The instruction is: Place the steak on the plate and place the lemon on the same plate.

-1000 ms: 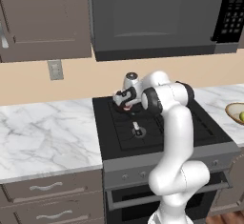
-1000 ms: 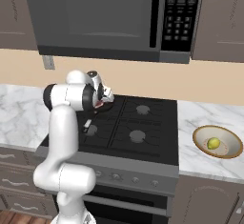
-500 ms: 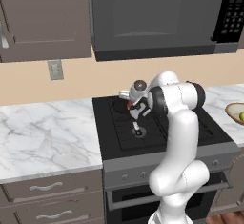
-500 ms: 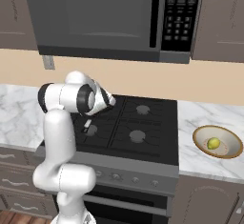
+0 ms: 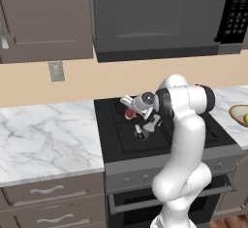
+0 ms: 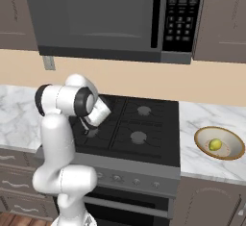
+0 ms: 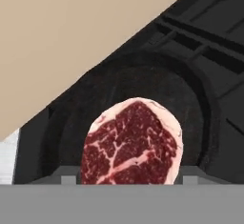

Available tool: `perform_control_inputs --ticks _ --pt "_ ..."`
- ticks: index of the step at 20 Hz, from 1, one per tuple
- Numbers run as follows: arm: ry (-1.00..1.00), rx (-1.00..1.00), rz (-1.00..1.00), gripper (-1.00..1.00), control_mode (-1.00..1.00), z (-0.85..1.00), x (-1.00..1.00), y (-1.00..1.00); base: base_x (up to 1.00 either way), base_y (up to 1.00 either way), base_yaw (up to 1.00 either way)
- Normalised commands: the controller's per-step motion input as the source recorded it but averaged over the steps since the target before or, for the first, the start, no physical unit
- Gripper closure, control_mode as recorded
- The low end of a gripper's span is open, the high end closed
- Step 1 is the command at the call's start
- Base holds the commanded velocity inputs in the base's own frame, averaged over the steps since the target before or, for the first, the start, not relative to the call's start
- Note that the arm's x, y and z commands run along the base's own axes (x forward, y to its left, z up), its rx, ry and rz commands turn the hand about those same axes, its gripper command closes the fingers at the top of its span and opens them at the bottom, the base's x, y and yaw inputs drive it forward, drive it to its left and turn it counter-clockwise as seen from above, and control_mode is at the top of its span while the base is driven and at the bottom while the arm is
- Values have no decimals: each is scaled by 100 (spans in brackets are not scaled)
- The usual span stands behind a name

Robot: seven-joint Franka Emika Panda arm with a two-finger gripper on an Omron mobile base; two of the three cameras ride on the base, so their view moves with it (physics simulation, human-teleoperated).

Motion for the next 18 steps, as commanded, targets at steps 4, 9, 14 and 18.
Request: perform_control_inputs --ticks 4,9,14,18 --pt "20 16 0 100 -100 81 0 0 0 0 0" --pt "22 5 0 100 -100 100 0 0 0 0 0" --pt "21 0 0 100 -100 100 0 -1 0 0 0" --pt "21 0 0 100 -100 100 0 -18 0 0 0"
